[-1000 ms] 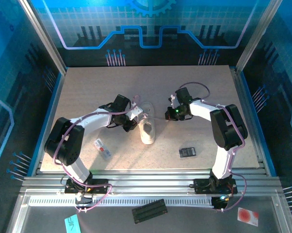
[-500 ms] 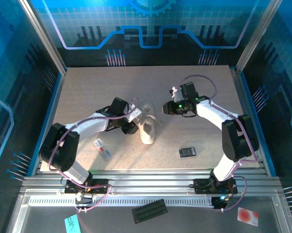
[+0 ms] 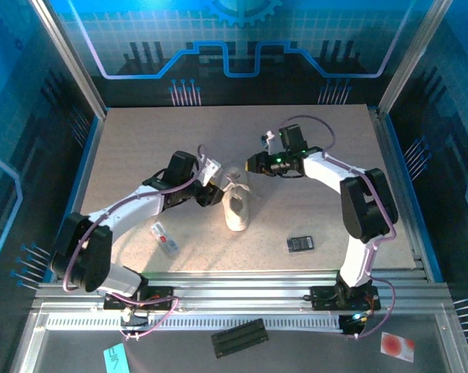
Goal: Tie the shoes
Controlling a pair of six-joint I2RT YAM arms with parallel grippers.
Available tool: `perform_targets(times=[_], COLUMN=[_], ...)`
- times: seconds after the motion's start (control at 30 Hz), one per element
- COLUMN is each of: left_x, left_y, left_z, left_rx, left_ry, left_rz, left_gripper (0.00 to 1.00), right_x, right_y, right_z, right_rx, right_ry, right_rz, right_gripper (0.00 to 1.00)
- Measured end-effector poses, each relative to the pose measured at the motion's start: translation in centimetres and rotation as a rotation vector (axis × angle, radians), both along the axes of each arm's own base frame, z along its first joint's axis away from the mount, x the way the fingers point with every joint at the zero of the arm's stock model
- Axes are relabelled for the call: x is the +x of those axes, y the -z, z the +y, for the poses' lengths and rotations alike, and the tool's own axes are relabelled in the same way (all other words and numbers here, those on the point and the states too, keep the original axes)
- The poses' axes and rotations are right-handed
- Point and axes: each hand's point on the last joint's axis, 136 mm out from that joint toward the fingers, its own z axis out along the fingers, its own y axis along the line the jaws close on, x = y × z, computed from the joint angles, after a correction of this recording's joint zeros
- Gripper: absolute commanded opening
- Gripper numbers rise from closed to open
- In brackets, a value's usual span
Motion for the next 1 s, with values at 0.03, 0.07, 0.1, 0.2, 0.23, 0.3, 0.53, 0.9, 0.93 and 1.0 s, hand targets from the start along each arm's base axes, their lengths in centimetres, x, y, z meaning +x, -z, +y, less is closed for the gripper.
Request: perform_targets(times=[0.03, 0.07, 0.1, 0.2, 0.23, 0.3, 0.53, 0.9, 0.93, 1.0], left_x=[0.4, 0.9, 1.3, 2.3, 2.5, 2.8, 3.7, 4.6, 4.6, 4.7], left_y=[-0.1, -0.2, -0.3, -0.3, -0.3, -0.2, 0.5, 1.2, 1.2, 1.3], left_z=[-0.3, -0.6, -0.9, -1.5, -1.7, -2.0, -3.0, -3.8, -3.8, -3.9], left_rx=[-0.02, -0.043, -0.065, -0.121, -0.138, -0.167, -0.235, -0.281, -0.285, -0.29], left_ry=[-0.019, -0.039, -0.061, -0.107, -0.117, -0.133, -0.15, -0.163, -0.163, -0.167], left_rz=[0.015, 0.028, 0.045, 0.081, 0.09, 0.106, 0.141, 0.156, 0.157, 0.158], left_gripper=[0.46, 0.47, 0.47, 0.46, 0.46, 0.46, 0.38, 0.35, 0.34, 0.31], right_x=[0.0, -0.1, -0.2, -0.3, -0.4, -0.4, -0.7, -1.1, -1.1, -1.1], right_y=[0.4, 0.8, 1.1, 1.0, 0.9, 0.5, 0.8, 1.9, 1.9, 1.8], right_z=[0.3, 0.6, 0.8, 1.6, 1.7, 2.2, 2.9, 3.5, 3.5, 3.6], right_rx=[0.008, 0.017, 0.023, 0.052, 0.059, 0.08, 0.107, 0.109, 0.11, 0.115], right_ry=[0.0, -0.003, -0.002, -0.01, -0.013, -0.021, -0.037, -0.044, -0.045, -0.05], right_rz=[0.016, 0.033, 0.047, 0.062, 0.062, 0.061, 0.082, 0.121, 0.12, 0.12], right_gripper=[0.38, 0.38, 0.38, 0.38, 0.38, 0.38, 0.37, 0.28, 0.27, 0.26])
